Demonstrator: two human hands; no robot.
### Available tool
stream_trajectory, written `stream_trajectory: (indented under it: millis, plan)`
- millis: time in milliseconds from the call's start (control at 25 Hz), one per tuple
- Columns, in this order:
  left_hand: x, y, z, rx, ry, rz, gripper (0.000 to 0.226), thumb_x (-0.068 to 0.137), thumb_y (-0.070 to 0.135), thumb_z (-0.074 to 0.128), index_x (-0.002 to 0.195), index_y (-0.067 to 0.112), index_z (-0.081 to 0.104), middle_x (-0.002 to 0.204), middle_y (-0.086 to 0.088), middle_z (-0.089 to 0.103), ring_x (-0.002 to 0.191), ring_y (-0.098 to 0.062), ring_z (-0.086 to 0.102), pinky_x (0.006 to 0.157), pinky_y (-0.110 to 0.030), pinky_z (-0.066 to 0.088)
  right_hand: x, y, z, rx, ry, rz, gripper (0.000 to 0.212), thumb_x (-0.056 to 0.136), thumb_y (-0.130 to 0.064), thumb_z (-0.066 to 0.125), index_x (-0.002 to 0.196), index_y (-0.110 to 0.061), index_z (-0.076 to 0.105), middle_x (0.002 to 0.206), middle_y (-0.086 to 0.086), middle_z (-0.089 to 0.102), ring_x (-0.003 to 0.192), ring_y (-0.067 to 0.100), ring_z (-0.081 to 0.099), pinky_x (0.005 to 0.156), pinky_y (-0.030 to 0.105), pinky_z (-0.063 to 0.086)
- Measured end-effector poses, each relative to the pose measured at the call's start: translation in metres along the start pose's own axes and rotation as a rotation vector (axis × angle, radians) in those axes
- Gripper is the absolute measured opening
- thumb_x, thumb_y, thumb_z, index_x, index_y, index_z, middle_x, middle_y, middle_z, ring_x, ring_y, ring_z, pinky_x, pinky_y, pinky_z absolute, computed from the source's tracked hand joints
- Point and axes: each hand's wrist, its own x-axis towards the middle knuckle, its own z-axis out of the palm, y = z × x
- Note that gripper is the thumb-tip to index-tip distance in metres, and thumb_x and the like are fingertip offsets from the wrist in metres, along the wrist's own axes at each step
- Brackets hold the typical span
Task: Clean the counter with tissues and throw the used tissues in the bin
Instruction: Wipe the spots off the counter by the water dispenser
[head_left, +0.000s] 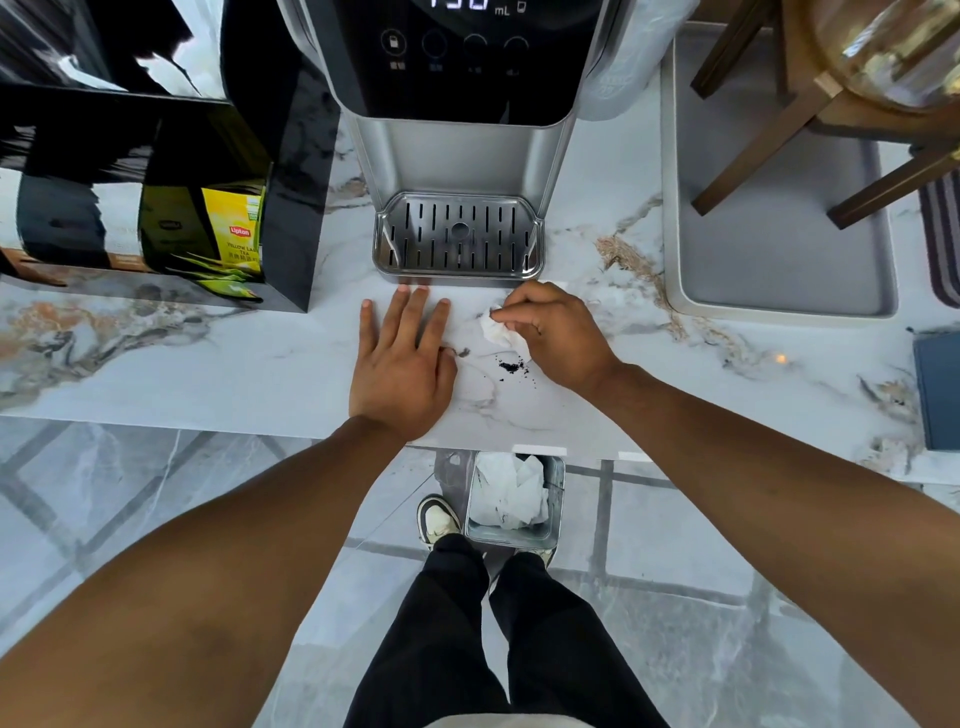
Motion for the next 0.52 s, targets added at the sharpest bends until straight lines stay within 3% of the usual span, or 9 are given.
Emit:
stream_trajectory:
  millis: [280, 520]
  plan:
    - [0.001, 0.000, 0.003, 0.085, -0.049, -0.002, 0.071, 0.100, 0.060, 0.020, 0.159, 0.021, 0.019, 0.167, -0.011, 0.019, 0.156, -0.029, 0.007, 0.123, -0.061, 0.008, -0.021, 0.002, -0.001, -0.009, -0.090, -0.138, 0.024, 0.086, 0.011, 0.066, 0.100, -0.005, 0.078, 0.093, 0.012, 0.069, 0.085, 0.031, 0.063, 0.077, 0.041, 0.055]
    - [0.001, 0.002, 0.003, 0.122, -0.074, -0.009, 0.072, 0.100, 0.062, 0.014, 0.159, 0.020, 0.016, 0.167, -0.011, 0.017, 0.156, -0.029, 0.005, 0.123, -0.061, 0.006, -0.016, -0.006, -0.008, 0.058, -0.094, -0.114, 0.022, 0.085, 0.015, 0.066, 0.099, 0.001, 0.076, 0.091, 0.017, 0.066, 0.083, 0.031, 0.065, 0.078, 0.035, 0.054]
